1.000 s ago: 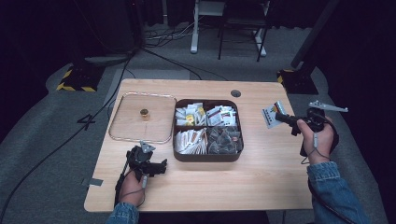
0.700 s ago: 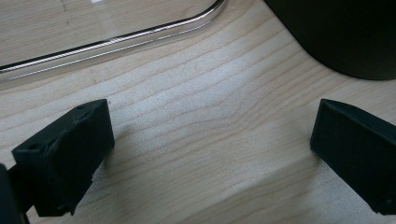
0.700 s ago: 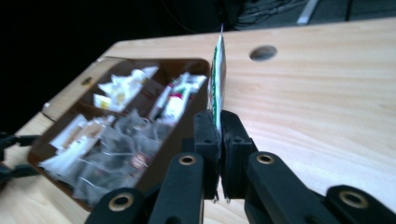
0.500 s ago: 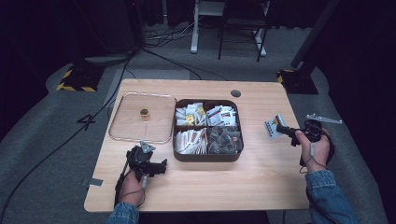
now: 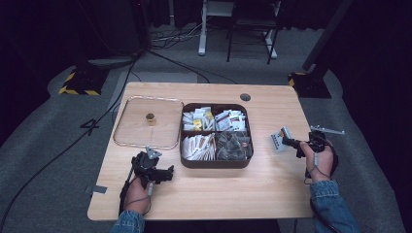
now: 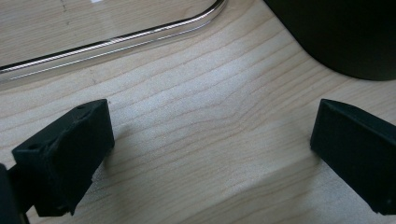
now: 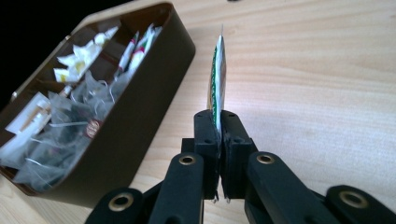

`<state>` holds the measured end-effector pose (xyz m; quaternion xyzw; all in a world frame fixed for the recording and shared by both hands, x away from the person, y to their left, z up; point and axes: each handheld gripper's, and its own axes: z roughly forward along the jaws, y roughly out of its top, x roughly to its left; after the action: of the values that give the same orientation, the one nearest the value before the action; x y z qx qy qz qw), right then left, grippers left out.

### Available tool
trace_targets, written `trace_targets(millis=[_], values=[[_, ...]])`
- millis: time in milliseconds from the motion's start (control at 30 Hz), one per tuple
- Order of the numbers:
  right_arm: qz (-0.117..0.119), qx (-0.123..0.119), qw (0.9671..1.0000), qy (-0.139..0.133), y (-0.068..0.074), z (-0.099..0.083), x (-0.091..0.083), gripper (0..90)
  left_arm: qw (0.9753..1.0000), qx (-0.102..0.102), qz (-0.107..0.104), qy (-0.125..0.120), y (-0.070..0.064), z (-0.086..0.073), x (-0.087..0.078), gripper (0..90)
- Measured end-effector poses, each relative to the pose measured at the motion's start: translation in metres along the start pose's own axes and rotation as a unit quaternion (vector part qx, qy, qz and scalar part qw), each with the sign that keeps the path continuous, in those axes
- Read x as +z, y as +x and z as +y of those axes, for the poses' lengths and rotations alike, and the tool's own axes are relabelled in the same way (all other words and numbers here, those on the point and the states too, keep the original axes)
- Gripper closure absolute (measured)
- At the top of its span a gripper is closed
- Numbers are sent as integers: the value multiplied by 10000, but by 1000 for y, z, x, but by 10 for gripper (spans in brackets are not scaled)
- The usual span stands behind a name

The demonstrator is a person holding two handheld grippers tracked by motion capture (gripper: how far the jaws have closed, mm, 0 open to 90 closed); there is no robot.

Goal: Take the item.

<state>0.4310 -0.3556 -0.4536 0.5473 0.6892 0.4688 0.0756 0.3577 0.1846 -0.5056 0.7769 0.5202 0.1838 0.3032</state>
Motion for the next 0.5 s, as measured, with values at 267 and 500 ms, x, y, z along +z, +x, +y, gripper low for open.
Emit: trace_targets(millis=[267,500], values=[[-92,60,9996,257,-3,-7,5,877,10000,4,-1,-1,0,0,0,0],[-213,119,9990,365,-8,-12,7,779,10000,14,7,-10,0,0,0,0]])
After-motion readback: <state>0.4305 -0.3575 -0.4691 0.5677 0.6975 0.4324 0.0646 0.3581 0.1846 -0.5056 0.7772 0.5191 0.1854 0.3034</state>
